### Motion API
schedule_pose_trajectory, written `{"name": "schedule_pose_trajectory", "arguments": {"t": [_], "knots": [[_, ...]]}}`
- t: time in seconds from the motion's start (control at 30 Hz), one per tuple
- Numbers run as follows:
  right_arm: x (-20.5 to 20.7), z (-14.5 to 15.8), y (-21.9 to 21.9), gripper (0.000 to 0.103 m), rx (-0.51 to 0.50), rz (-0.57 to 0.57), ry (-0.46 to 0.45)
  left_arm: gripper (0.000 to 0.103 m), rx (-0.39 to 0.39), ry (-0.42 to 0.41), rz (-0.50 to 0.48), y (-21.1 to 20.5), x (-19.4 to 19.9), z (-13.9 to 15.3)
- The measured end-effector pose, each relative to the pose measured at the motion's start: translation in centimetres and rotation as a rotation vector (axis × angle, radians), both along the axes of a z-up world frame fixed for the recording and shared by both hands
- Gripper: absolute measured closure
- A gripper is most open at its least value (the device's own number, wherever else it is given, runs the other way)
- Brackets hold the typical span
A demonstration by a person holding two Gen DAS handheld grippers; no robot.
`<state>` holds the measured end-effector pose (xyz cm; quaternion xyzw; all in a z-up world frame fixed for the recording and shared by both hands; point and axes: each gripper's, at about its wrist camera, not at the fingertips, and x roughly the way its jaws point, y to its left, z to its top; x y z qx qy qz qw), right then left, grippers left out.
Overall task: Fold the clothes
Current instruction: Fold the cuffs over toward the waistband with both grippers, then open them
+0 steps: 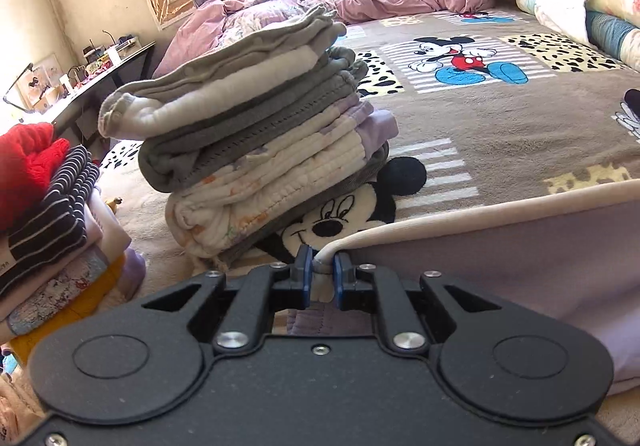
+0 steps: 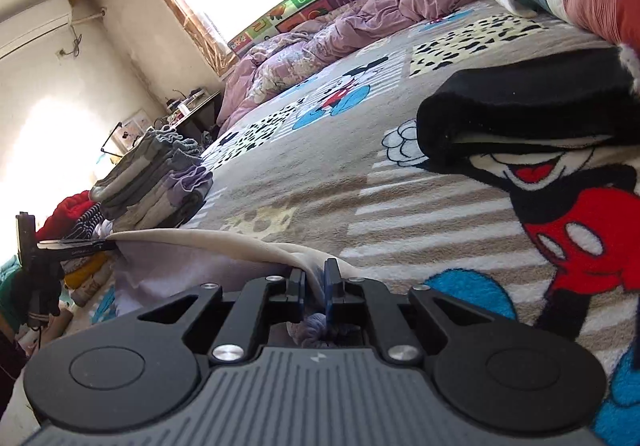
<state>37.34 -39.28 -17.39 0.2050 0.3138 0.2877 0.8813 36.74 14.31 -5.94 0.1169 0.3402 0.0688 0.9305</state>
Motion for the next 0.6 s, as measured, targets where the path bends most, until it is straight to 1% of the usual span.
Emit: {"name": "schedule_pose_trajectory", "arguments": {"t": [0.07,0.1,0.13,0.17,0.2,0.23,0.27,0.33,0.43,0.5,0.57,0.6], "knots": [[-0.4,0.7,0.0,0.094,-0.034,0.024,-0.022,0.093,-0.009,0.015,-0.001,0.2,0.6,-0.2],[-0.5,0.7,-0.3,0.093,-0.031,0.016,-0.022,0.093,-0.014,0.035,0.002,0.3,1.3,-0.8],[-0.5,0.6,-0.7,0.088,-0.02,0.0,-0.018,0.093,-0.019,0.06,0.006,0.3,2.1,-1.6],[-0.5,0.5,-1.1,0.074,-0.009,-0.015,-0.014,0.093,-0.025,0.086,0.01,0.4,2.9,-2.4],[-0.5,0.5,-1.6,0.052,0.001,-0.031,-0.01,0.093,-0.03,0.111,0.014,0.5,3.8,-3.2],[-0.5,0.4,-2.0,0.043,0.012,-0.047,-0.006,0.093,-0.036,0.137,0.018,0.6,4.6,-4.0],[-0.5,0.3,-2.5,0.041,0.023,-0.062,-0.002,0.093,-0.03,0.145,0.019,0.6,5.1,-4.5],[-0.5,0.1,-3.3,0.041,0.044,-0.093,0.006,0.093,-0.012,0.143,0.019,0.3,5.3,-4.6],[-0.5,-0.2,-4.7,0.043,0.076,-0.14,0.018,0.093,-0.031,0.135,0.03,0.5,5.1,-4.5],[-0.7,-0.1,-3.8,0.043,0.066,-0.074,0.005,0.093,-0.04,0.127,0.038,0.7,5.0,-4.4],[-0.8,-0.2,-2.2,0.043,0.012,-0.026,-0.006,0.093,-0.035,0.113,0.045,0.7,4.9,-4.3],[-0.9,-0.3,-1.5,0.05,-0.026,-0.013,-0.012,0.093,-0.032,0.106,0.048,0.8,4.8,-4.3]]}}
